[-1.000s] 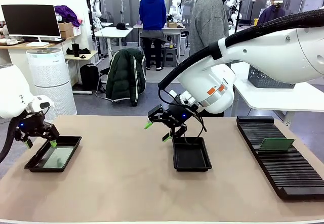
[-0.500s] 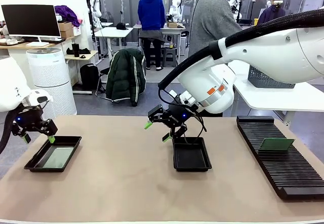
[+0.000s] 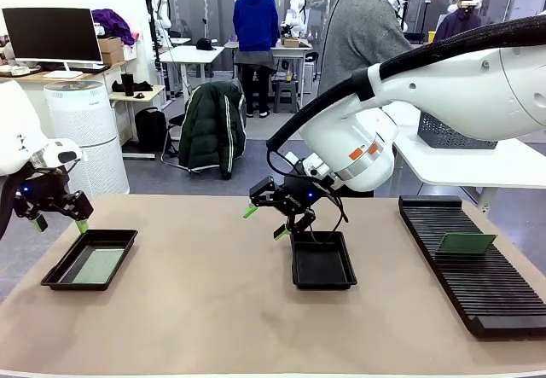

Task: Inspect and transfer BCBs to ESD trays.
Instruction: Pick up the ESD tray and place it on the left side of the table, then pick up the Blank PCB from the PCB Rack and place it in the right ESD tray.

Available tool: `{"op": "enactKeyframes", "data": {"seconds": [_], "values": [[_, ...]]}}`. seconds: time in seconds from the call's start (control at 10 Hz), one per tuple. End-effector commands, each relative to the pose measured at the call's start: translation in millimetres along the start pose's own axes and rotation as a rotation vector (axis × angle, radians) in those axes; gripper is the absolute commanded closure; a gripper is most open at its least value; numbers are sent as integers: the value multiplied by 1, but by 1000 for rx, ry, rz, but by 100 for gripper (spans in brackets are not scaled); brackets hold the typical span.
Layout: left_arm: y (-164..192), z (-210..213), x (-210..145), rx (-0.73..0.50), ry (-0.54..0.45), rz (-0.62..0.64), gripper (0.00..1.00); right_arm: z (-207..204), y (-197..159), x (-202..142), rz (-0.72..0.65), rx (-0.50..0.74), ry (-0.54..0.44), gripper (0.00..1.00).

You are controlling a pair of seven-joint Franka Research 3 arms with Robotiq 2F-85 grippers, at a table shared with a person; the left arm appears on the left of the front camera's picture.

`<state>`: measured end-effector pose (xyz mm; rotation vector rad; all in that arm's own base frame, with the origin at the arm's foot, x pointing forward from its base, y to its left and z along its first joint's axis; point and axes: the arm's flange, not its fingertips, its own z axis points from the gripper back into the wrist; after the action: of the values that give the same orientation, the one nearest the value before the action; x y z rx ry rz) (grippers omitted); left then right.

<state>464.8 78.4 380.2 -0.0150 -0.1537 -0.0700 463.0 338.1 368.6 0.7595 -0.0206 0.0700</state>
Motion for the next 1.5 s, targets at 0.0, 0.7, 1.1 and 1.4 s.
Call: {"op": "enactKeyframes", "data": {"seconds": [0.0,0.7,1.1,1.4], "values": [[1,-6,0,-2,9,2,0,-1,1,-1,-11,-2,-2,0],[1,-6,0,-2,9,2,0,-1,1,-1,-11,-2,-2,0],[1,-6,0,-2,9,2,0,-1,1,-1,-11,-2,-2,0],[1,-6,0,-2,9,2,0,16,5,-6,14,-3,-8,0]]}}
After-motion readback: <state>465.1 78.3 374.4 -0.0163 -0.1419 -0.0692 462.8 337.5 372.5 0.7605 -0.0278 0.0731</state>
